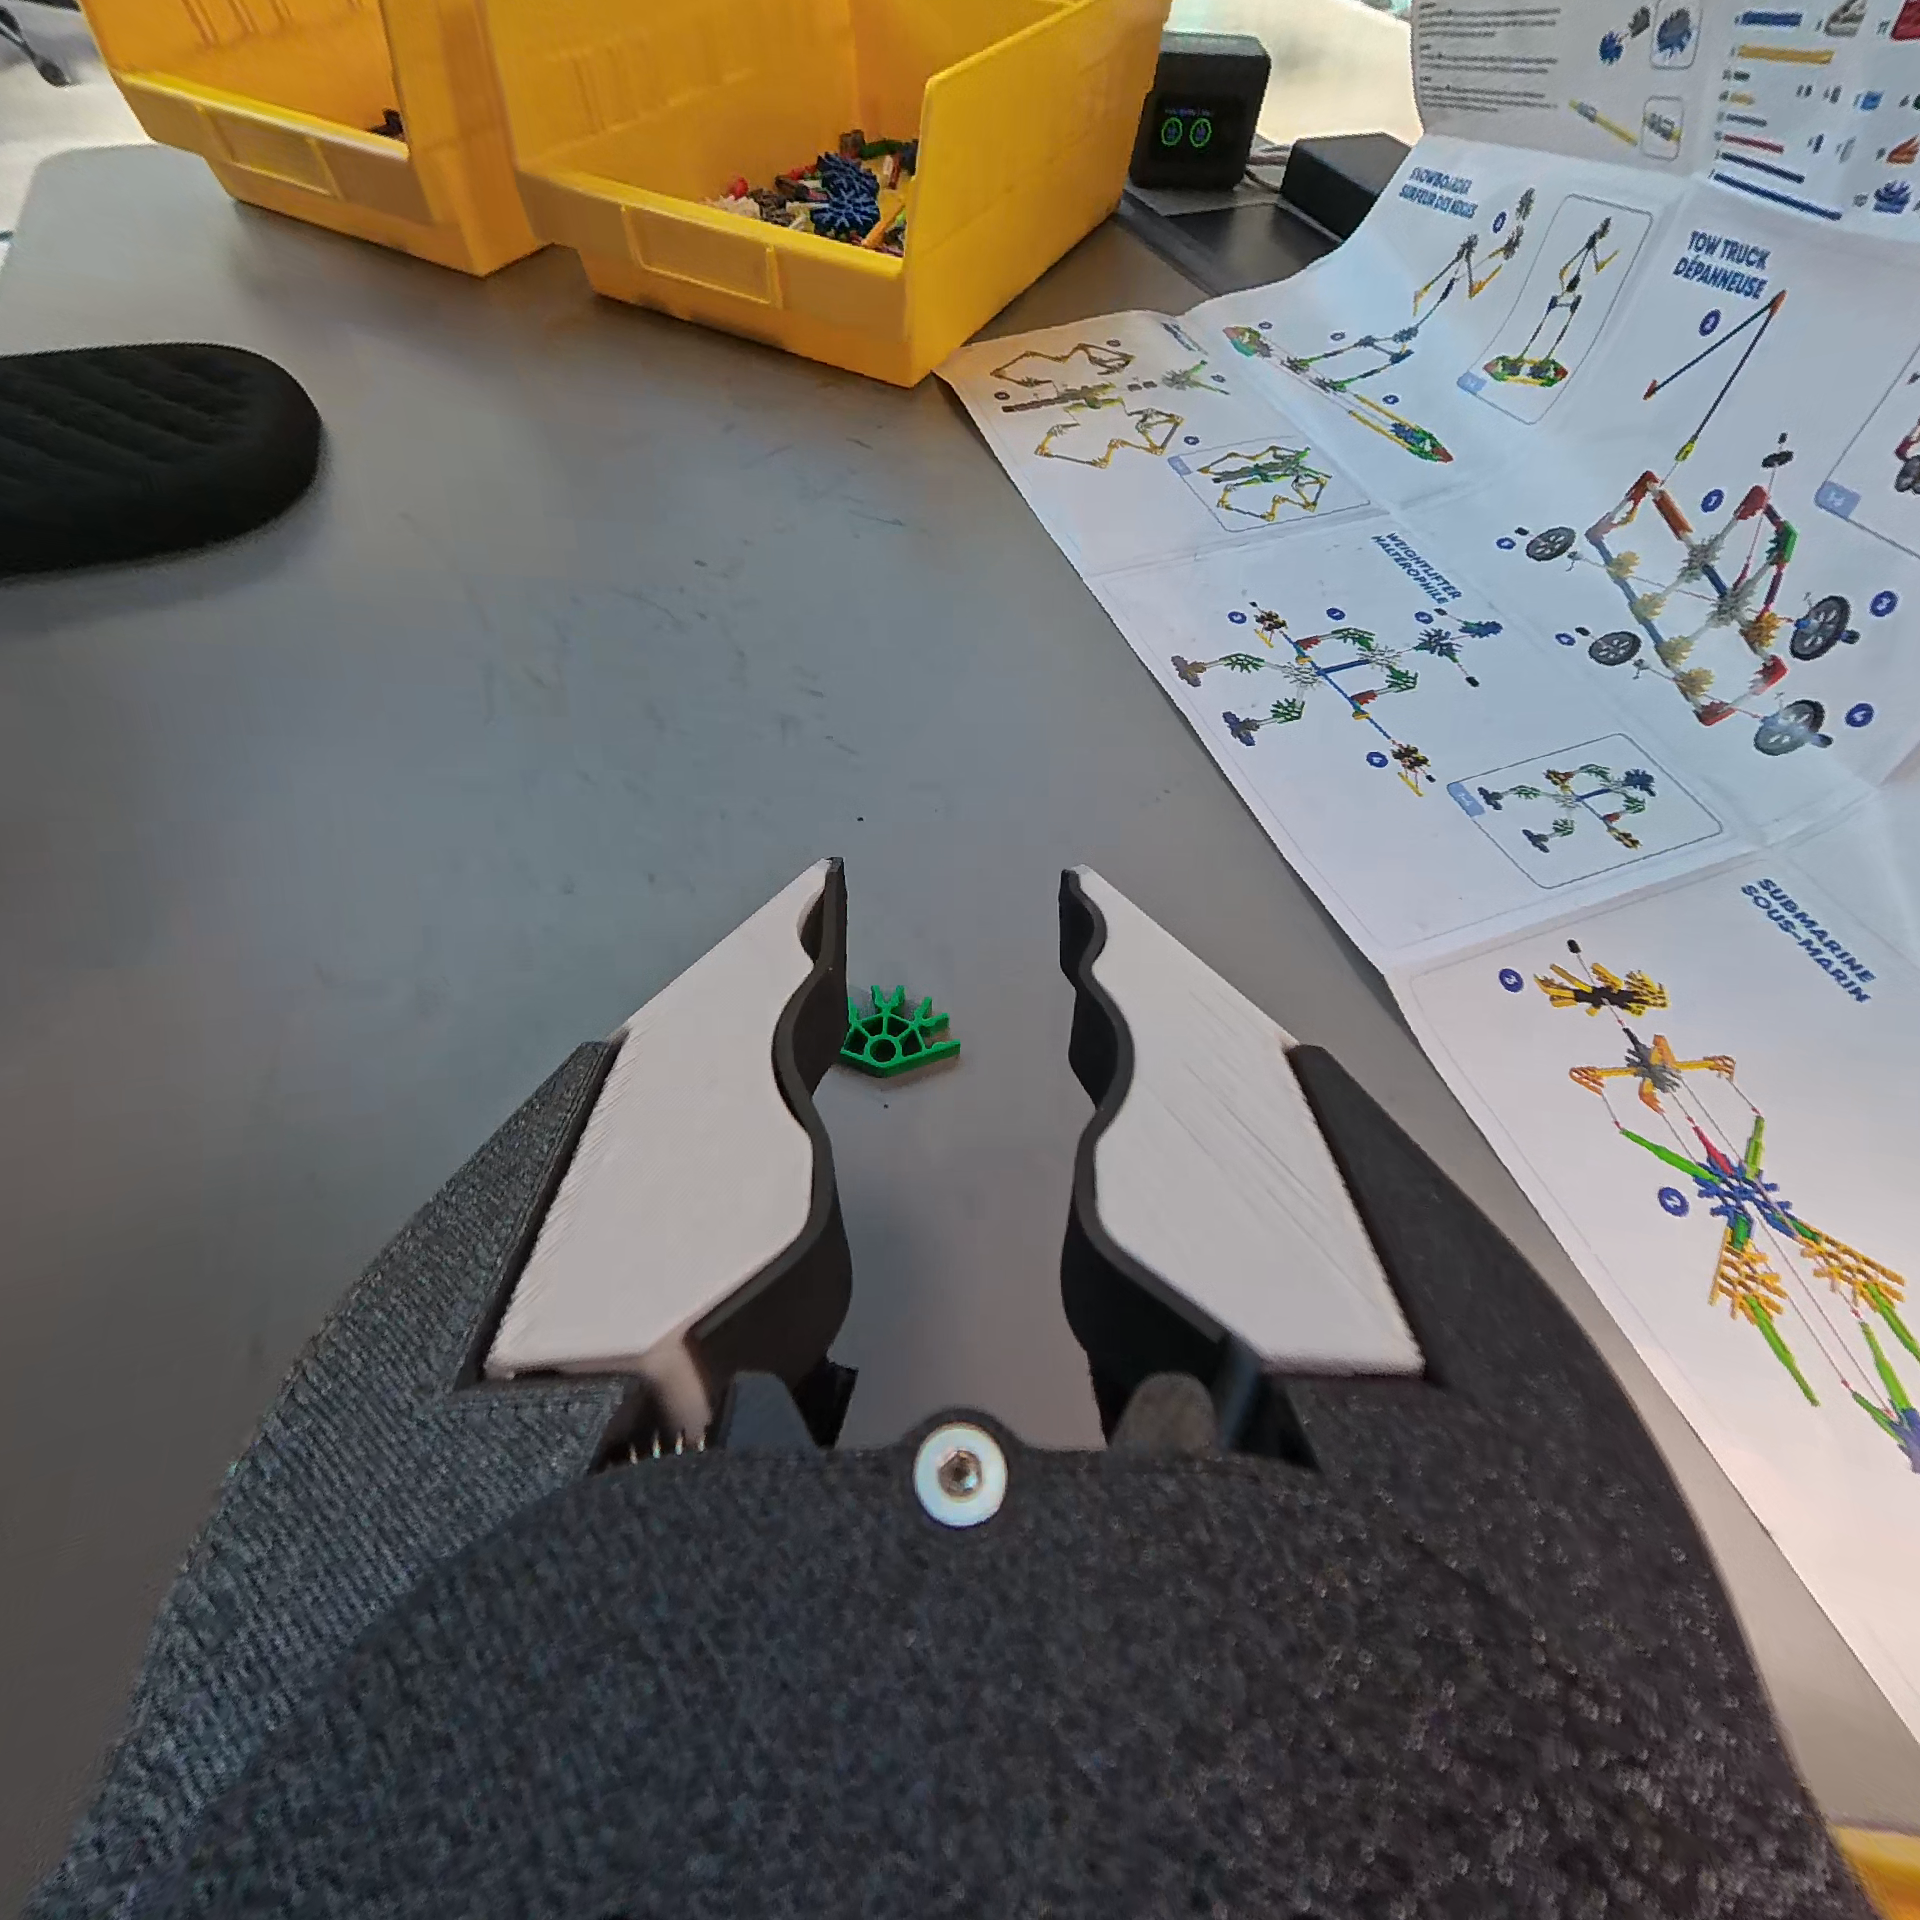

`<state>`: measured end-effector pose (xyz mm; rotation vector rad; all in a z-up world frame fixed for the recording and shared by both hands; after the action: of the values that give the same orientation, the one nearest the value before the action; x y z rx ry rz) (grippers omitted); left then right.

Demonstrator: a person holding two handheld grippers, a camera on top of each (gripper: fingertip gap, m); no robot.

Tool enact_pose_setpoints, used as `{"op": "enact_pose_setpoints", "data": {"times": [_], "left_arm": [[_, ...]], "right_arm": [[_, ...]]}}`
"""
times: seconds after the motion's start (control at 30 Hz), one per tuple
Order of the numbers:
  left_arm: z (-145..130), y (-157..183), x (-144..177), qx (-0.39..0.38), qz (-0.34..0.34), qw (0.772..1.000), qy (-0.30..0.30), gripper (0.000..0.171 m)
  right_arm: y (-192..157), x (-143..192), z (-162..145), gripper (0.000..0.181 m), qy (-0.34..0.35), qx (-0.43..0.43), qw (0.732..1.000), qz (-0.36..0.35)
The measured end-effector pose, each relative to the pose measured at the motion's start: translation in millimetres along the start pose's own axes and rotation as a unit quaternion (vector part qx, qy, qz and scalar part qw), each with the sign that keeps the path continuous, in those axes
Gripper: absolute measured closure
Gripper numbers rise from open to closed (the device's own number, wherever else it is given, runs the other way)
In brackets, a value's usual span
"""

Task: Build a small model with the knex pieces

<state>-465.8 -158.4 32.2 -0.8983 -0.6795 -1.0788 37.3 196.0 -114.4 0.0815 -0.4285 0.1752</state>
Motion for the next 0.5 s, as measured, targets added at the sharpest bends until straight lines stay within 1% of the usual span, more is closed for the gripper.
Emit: {"op": "enact_pose_setpoints", "data": {"times": [0.07, 0.13, 0.2, 0.27, 0.33, 0.4, 0.43, 0.5], "left_arm": [[29.6, 64.0, 10.7, -0.049, -0.087, 0.992, 0.072, 0.149], [49.6, 134.0, 3.2, -0.096, -0.177, 0.974, 0.104, 0.149], [61.5, 198.8, -20.6, -0.134, -0.251, 0.953, 0.107, 0.149], [69.3, 251.7, -55.2, -0.146, -0.307, 0.936, 0.087, 0.149], [76.2, 291.4, -87.6, -0.134, -0.351, 0.924, 0.068, 0.149], [81.9, 318.6, -110.3, -0.113, -0.382, 0.916, 0.055, 0.149], [83.7, 327.1, -119.6, -0.106, -0.383, 0.917, 0.046, 0.149], [87.4, 335.8, -133.5, -0.092, -0.363, 0.926, 0.043, 0.149]], "right_arm": [[-2.9, -4.8, -0.4, 0.141, -0.004, 0.005, 1.000, 0.007], [-6.2, -8.7, -1.5, 0.141, -0.008, 0.010, 1.000, 0.013], [-10.3, -11.5, -2.4, 0.141, -0.015, 0.026, 0.999, 0.012], [-13.0, -13.8, -3.2, 0.141, -0.024, 0.042, 0.999, 0.000], [-12.9, -16.3, -5.4, 0.139, -0.044, 0.042, 0.998, -0.021], [-9.6, -18.2, -7.8, 0.136, -0.069, 0.037, 0.996, -0.052], [-8.4, -18.6, -8.2, 0.135, -0.076, 0.034, 0.995, -0.062], [-6.4, -18.6, -8.3, 0.133, -0.084, 0.024, 0.994, -0.073]]}}
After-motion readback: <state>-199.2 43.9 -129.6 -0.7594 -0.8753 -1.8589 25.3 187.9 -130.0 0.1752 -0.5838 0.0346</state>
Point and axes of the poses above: each gripper's, where its closed fingertips meet, x back along the fingers, z out of its top, y = z × x across the jaws, the point moved 9 cm from there along x, back along the fingers, and after that the axes turned 1 degree about y, right-handed, at the moved point
